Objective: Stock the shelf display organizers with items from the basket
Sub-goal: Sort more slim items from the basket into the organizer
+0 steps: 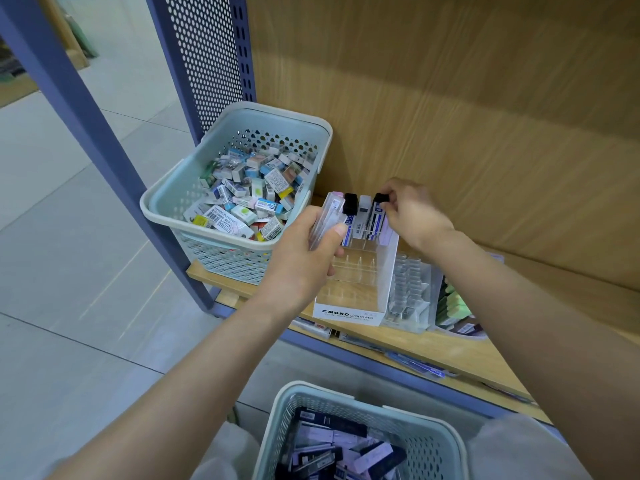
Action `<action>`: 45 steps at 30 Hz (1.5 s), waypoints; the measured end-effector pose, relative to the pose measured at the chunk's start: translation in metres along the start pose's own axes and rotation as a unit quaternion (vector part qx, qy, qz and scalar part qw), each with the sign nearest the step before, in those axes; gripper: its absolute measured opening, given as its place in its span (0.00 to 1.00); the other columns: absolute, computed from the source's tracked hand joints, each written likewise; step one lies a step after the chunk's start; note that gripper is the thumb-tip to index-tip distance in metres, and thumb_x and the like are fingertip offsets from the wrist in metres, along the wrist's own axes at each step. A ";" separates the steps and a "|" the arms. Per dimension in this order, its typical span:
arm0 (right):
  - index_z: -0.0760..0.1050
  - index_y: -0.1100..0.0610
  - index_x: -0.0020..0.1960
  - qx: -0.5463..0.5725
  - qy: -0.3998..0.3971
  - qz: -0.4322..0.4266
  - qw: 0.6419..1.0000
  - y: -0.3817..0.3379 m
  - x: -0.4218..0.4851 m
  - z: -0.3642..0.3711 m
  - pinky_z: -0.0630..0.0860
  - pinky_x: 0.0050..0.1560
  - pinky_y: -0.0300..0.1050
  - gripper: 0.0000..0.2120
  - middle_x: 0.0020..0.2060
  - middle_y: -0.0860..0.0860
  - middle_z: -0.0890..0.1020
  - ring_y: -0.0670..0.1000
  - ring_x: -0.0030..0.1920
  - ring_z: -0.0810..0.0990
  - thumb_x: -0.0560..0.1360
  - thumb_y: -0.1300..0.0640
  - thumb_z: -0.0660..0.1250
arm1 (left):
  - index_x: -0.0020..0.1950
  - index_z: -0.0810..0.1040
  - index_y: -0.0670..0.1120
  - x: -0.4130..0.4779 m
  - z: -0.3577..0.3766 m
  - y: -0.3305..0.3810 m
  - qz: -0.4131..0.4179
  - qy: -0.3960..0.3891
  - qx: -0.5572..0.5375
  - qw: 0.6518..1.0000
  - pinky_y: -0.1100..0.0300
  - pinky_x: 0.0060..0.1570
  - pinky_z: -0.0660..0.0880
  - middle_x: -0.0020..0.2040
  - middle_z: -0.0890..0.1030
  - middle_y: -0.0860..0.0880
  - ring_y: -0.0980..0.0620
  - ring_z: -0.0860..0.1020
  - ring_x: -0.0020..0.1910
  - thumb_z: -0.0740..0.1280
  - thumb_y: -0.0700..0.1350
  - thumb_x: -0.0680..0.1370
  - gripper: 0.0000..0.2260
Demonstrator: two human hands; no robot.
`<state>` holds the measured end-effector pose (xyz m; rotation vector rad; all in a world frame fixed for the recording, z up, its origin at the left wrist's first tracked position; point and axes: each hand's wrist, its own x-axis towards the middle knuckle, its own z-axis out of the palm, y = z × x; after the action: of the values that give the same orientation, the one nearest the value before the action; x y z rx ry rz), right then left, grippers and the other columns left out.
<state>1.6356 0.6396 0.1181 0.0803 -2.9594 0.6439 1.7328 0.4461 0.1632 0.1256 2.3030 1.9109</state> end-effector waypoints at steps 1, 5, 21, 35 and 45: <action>0.74 0.59 0.58 0.005 -0.003 -0.001 1.000 0.000 0.000 0.001 0.77 0.48 0.54 0.09 0.49 0.58 0.79 0.58 0.46 0.78 0.78 0.61 0.61 | 0.47 0.73 0.53 0.000 0.000 0.000 0.000 0.001 0.001 1.000 0.70 0.27 0.69 0.36 0.76 0.51 0.56 0.72 0.30 0.59 0.45 0.81 0.05; 0.74 0.59 0.56 0.016 -0.011 -0.017 1.000 -0.001 0.000 0.002 0.78 0.47 0.55 0.08 0.46 0.57 0.79 0.57 0.45 0.78 0.77 0.62 0.62 | 0.46 0.73 0.53 0.001 0.000 0.001 -0.001 0.001 0.002 1.000 0.70 0.27 0.69 0.36 0.76 0.51 0.58 0.72 0.29 0.60 0.45 0.81 0.05; 0.74 0.60 0.56 -0.238 0.040 -0.046 0.969 -0.001 -0.008 0.012 0.73 0.40 0.48 0.12 0.51 0.56 0.76 0.57 0.50 0.75 0.74 0.67 0.62 | 0.44 0.71 0.53 0.002 0.003 0.004 -0.009 -0.002 0.033 0.999 0.64 0.31 0.67 0.37 0.76 0.51 0.61 0.69 0.27 0.60 0.48 0.80 0.06; 0.73 0.55 0.59 0.338 -0.042 0.052 0.939 -0.068 -0.108 -0.044 0.79 0.50 0.43 0.14 0.48 0.47 0.78 0.46 0.43 0.82 0.74 0.56 0.69 | 0.42 0.70 0.48 -0.006 0.015 0.010 -0.087 -0.063 -0.018 0.994 0.66 0.26 0.67 0.36 0.74 0.49 0.56 0.70 0.27 0.55 0.40 0.82 0.10; 0.72 0.60 0.50 0.514 -0.035 0.138 0.846 -0.045 -0.124 -0.056 0.80 0.47 0.38 0.07 0.41 0.54 0.81 0.48 0.40 0.84 0.74 0.63 0.68 | 0.44 0.72 0.46 -0.006 0.015 0.007 -0.050 -0.032 -0.005 0.998 0.69 0.27 0.68 0.31 0.74 0.48 0.60 0.70 0.23 0.59 0.46 0.81 0.08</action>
<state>1.7678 0.6256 0.1724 -0.2436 -2.3120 2.2018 1.7411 0.4611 0.1676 0.0698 2.2137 1.8434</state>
